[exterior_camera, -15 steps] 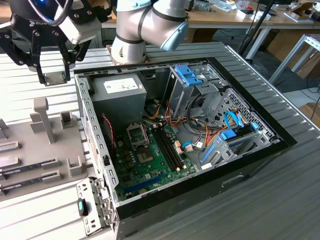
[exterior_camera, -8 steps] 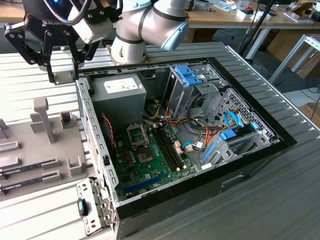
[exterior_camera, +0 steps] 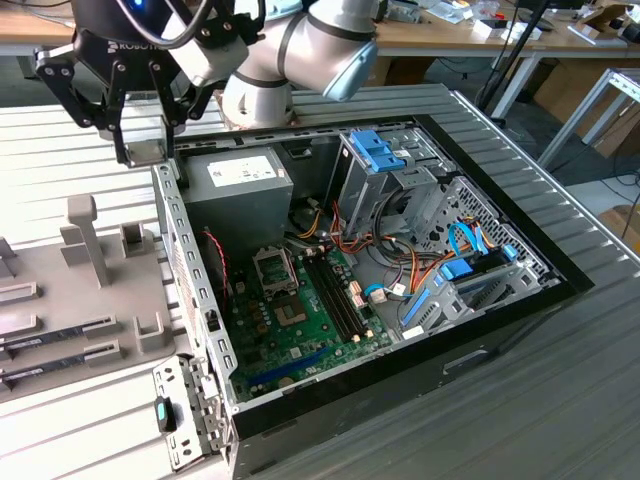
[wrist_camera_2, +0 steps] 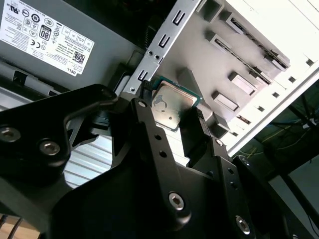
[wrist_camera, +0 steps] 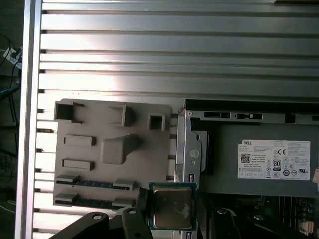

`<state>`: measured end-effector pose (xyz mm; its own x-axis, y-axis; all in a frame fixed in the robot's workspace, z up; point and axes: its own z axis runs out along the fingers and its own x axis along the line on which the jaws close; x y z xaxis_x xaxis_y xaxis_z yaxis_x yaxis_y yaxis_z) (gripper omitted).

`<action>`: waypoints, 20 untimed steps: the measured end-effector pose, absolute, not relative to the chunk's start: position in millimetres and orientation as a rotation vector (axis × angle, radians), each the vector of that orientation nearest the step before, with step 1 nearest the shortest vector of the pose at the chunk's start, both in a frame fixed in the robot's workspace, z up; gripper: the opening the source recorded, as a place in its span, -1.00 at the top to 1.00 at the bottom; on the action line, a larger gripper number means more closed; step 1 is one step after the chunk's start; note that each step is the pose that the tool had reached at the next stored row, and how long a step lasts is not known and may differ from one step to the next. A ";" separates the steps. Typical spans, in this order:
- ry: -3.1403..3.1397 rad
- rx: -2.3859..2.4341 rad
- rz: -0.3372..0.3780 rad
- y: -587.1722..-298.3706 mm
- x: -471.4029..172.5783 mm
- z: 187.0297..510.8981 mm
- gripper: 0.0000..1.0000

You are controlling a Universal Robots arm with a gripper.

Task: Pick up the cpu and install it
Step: 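Pick up the cpu and move it towards the insertion slot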

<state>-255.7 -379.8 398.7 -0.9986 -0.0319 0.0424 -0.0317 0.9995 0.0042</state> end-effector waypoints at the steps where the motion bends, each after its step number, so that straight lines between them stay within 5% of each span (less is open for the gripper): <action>1: -3.099 0.049 -0.005 -379.9 -253.1 398.5 0.05; 20: -3.099 0.049 -0.005 -388.7 -236.6 396.8 0.05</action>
